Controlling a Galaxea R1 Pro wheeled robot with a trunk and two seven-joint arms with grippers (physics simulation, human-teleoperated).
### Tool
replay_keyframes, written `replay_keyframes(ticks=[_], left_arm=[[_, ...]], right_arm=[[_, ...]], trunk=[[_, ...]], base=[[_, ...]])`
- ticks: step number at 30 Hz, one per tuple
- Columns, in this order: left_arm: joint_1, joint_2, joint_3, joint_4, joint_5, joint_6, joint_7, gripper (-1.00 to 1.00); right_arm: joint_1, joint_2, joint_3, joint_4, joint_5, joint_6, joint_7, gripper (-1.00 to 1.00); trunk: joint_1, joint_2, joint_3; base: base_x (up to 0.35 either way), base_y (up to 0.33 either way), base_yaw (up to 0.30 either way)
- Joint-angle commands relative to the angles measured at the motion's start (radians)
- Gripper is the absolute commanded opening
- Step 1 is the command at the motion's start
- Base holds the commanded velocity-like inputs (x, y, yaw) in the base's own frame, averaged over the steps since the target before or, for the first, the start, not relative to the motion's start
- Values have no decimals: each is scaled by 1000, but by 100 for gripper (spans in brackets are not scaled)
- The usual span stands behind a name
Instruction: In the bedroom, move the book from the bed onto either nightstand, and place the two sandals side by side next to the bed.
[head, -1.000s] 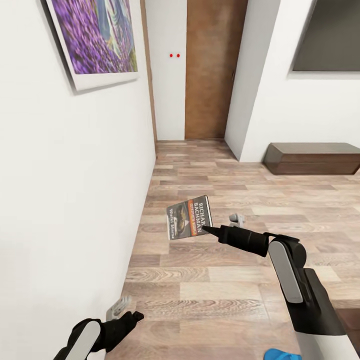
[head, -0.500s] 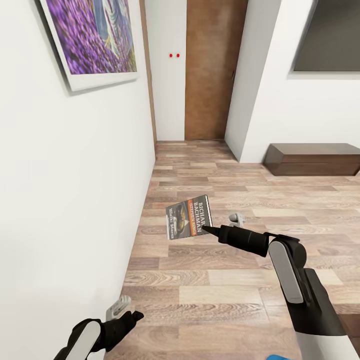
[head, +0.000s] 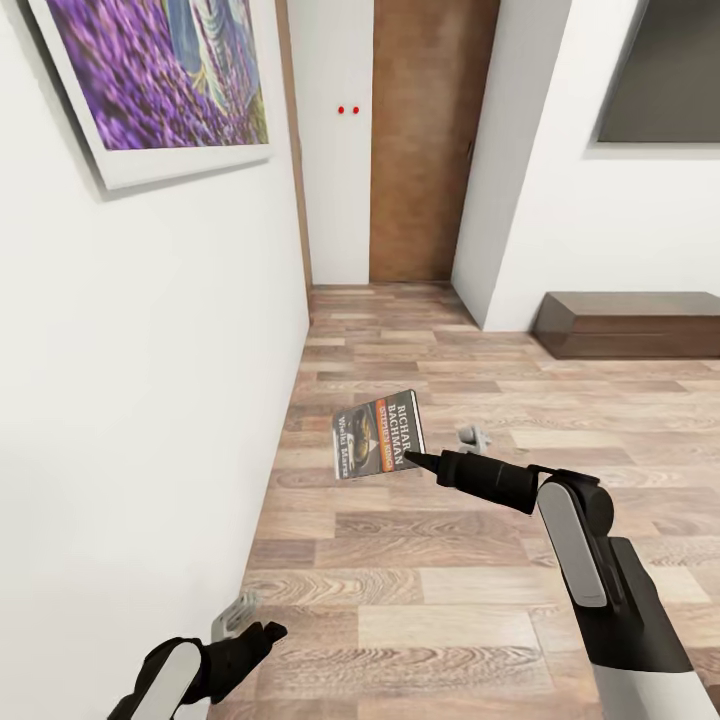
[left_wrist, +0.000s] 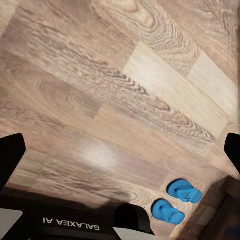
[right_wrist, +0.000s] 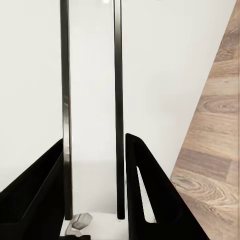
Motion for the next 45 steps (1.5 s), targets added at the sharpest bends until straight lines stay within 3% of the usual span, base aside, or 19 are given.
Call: replay_keyframes(ticks=[1,45], left_arm=[[0,1,-2,-1,11,0,10,100],[0,1,-2,-1,11,0,11,100]], right_arm=[[-1,0,-1,-1,4,4,9,-100],[-2,-2,-3,-11,4,4,10,-100]], trunk=[[0,0,-1],[0,0,-1]], base=[[322,0,0],[326,-42,0]])
